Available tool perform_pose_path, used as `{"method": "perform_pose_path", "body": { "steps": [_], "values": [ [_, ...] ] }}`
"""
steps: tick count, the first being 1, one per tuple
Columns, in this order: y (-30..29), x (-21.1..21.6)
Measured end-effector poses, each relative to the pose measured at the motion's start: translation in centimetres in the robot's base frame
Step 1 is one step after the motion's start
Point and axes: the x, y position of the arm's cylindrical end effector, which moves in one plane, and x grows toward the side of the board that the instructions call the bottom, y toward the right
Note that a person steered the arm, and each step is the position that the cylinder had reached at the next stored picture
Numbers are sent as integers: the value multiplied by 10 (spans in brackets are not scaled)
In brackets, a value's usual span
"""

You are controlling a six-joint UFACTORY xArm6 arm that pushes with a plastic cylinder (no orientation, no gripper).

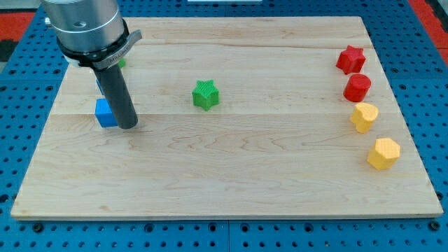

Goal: Push the green star towards the bottom left

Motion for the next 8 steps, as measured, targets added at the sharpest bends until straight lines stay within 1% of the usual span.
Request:
{"method": "perform_pose_path", "body": {
  "steps": [2,3,4,5,6,7,8],
  "values": [
    [-13,-9],
    [15,-18],
    [35,-61],
    [81,-107],
    [152,-123],
    [161,-80],
    [157,-44]
  ]
}}
